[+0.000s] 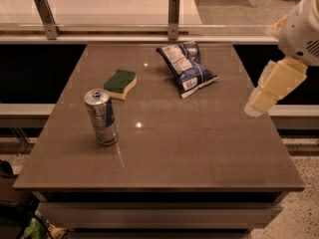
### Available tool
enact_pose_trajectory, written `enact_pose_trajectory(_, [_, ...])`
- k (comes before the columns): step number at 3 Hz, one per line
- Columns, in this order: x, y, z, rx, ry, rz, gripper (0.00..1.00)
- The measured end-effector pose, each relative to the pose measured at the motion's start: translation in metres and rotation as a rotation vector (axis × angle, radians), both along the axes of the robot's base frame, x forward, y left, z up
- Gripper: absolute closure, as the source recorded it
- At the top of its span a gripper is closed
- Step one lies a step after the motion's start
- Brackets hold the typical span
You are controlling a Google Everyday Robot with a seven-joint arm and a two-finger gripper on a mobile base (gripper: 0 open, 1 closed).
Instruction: Pick blue chip bag
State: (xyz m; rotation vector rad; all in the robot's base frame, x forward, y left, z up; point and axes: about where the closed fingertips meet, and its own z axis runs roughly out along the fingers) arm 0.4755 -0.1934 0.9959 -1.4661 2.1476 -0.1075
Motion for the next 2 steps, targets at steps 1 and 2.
enact_pose_trajectory(1, [0.022,0.005,-0.013,0.135,-0.019,-0.089,0.0])
enact_pose_trajectory(2, [0.051,0.012,-0.029,0.281,-0.02,-0.154,0.0])
